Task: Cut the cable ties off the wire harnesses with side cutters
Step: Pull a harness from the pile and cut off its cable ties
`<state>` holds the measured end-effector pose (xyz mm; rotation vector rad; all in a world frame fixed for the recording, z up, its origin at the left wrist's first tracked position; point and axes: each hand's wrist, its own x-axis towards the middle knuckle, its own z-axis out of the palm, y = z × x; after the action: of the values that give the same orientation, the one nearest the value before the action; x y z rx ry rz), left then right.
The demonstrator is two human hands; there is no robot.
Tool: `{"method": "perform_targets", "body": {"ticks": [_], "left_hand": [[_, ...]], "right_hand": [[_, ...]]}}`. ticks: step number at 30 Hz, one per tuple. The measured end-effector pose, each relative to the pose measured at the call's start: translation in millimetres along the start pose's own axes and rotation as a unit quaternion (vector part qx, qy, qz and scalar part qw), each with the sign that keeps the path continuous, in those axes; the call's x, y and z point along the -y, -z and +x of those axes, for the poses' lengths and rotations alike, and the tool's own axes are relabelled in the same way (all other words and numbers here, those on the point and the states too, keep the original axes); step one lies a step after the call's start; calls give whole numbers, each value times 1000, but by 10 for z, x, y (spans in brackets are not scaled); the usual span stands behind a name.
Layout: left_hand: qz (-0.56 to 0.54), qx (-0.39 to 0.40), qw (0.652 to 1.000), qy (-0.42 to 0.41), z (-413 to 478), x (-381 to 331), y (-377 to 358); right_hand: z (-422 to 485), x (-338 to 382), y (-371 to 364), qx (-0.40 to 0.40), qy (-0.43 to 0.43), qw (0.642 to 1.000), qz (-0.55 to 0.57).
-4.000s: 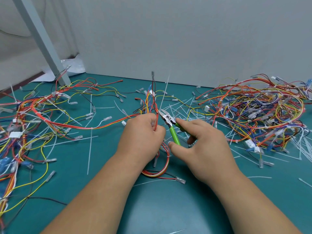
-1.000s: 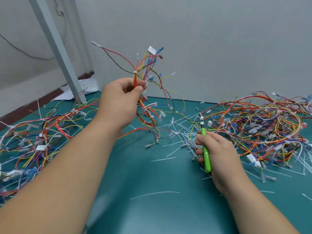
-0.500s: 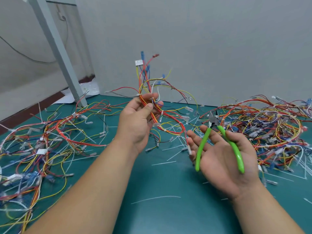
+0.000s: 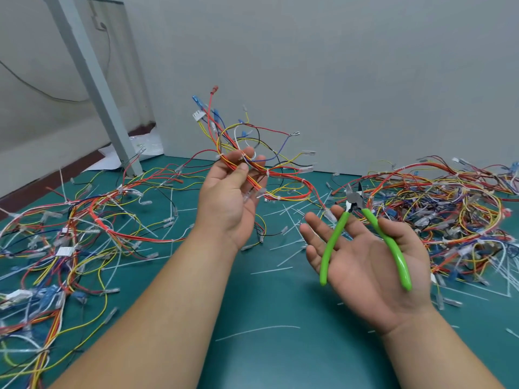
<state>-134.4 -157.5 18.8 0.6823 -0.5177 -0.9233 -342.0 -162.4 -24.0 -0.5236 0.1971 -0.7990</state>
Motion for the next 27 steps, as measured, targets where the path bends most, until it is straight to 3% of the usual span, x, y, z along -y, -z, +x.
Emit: {"method": "perform_targets", "body": {"ticks": [7,13,21,27], "left_hand": [[-83,-40,995,43,-16,137,-116],[-75,-82,993,32,-10,151,-82],[-5,-57,998,22,-134,285,238],[-35,-50,998,21,-94,344,359]], "right_hand": [[14,54,56,11,12,1000,22],[23,64,84,2,24,1000,20],[16,61,62,-11,25,1000,4],[10,38,72,-34,23,998,-38]]}}
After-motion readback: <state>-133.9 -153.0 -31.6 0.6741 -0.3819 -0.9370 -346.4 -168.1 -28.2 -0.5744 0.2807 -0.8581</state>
